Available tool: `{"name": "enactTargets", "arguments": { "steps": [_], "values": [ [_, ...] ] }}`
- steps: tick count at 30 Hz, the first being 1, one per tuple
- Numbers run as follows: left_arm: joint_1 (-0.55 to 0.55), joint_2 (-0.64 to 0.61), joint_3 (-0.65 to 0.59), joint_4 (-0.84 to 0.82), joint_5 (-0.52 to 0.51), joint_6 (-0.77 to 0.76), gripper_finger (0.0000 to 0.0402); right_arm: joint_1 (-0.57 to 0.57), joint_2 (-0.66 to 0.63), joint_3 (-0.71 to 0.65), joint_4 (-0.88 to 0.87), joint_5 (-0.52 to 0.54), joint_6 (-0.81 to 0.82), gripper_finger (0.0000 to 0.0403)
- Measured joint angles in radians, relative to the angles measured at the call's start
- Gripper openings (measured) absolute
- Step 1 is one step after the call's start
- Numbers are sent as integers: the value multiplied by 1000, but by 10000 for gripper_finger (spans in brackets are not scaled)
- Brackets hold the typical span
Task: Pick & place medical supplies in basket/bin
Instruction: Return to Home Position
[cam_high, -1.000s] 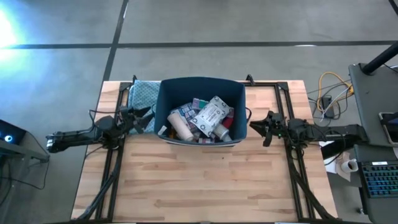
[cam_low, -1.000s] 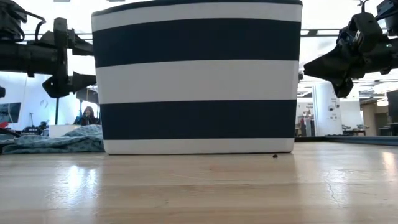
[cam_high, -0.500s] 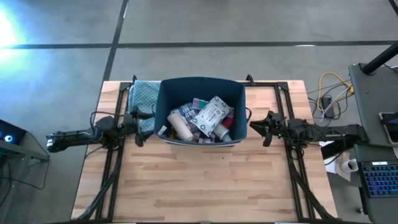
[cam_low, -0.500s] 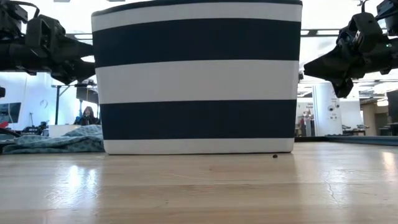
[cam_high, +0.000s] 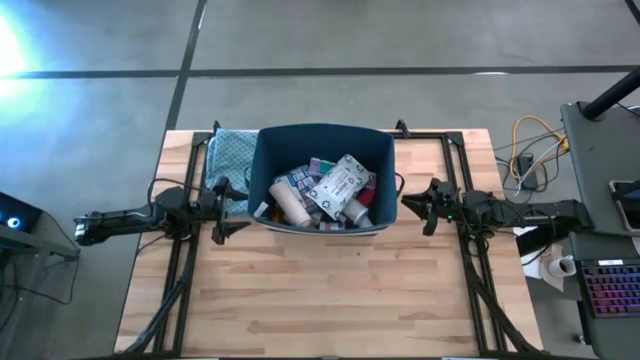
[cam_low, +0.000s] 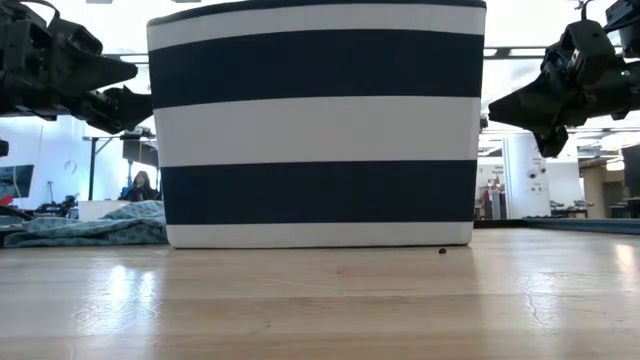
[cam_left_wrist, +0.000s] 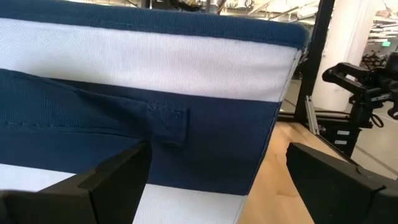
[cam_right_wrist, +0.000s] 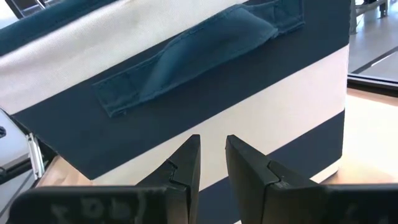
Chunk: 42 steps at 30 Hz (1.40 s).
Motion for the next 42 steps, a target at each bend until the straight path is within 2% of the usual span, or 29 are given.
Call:
{"name": "enactTargets", "arguments": {
  "steps": [8, 26, 32, 34, 39, 42],
  "values": [
    [0, 6, 1, -2, 0, 0, 352, 0, 1, 0, 0, 0, 0, 68],
    [-1, 163, 2, -5, 2, -1, 352, 0, -5, 0, 0, 0, 0, 68],
    [-1, 216, 2, -5, 2, -1, 352, 1, -47, -1, 12, -3, -161, 68],
    [-1, 233, 2, -5, 2, -1, 352, 13, -72, -1, 10, -44, -169, 68],
    [0, 276, 2, -5, 2, -2, 352, 27, -140, 1, 21, -307, -348, 68],
    [-1, 302, 2, -5, 2, -2, 352, 25, -139, -1, 23, -326, -368, 68]
  ]
}}
